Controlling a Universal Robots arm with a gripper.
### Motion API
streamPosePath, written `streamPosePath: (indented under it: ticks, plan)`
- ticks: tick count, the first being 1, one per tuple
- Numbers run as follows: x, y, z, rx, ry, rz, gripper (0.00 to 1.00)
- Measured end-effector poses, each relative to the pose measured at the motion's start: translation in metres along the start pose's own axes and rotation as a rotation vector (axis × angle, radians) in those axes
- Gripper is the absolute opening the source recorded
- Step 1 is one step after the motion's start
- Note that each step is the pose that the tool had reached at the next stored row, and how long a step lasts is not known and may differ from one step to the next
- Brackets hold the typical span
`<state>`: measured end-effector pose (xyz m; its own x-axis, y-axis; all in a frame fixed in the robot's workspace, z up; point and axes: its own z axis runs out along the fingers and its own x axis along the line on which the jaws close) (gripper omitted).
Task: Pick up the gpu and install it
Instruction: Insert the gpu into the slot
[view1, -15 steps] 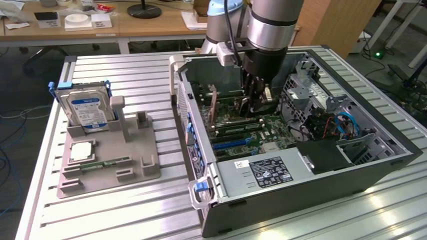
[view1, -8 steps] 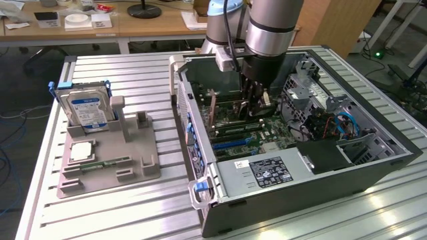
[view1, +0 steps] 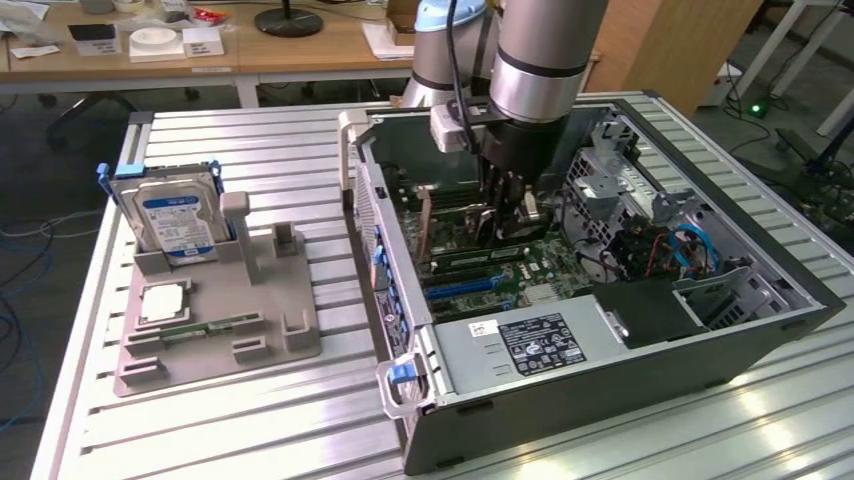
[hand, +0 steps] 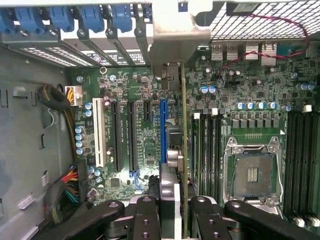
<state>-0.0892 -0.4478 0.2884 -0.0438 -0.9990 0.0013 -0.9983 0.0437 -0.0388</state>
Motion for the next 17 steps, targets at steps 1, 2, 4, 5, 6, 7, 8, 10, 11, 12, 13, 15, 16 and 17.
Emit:
streamPosePath:
  ticks: [1, 2, 4, 5, 6, 7, 8, 10, 11, 12, 13, 15, 16, 17]
  plan:
    - [0.0000, 0.0001, 0.0013, 0.0000, 0.0000, 0.000, 0.28]
    - [0.0000, 0.0009, 0.0021, 0.0000, 0.0000, 0.000, 0.28]
    - [0.0002, 0.0026, 0.0029, -0.0001, -0.0001, 0.000, 0.28]
    - [0.0002, 0.0034, 0.0032, -0.0001, -0.0001, 0.000, 0.28]
    - [0.0001, 0.0038, 0.0036, 0.0000, -0.0003, 0.000, 0.28]
    - [0.0005, 0.0038, 0.0038, -0.0001, -0.0002, 0.000, 0.28]
    - [0.0015, 0.0038, 0.0041, 0.0000, -0.0002, 0.000, 0.28]
    - [0.0036, 0.0038, 0.0047, 0.0000, -0.0003, 0.000, 0.28]
    - [0.0043, 0.0037, 0.0049, 0.0005, -0.0003, 0.000, 0.28]
    - [0.0046, 0.0038, 0.0054, 0.0014, -0.0004, 0.000, 0.28]
    - [0.0046, 0.0039, 0.0062, 0.0022, -0.0007, 0.000, 0.28]
    - [0.0047, 0.0043, 0.0080, 0.0050, -0.0006, -0.001, 0.28]
    - [0.0047, 0.0043, 0.0088, 0.0073, -0.0008, -0.001, 0.28]
    - [0.0048, 0.0045, 0.0092, 0.0099, -0.0006, -0.001, 0.28]
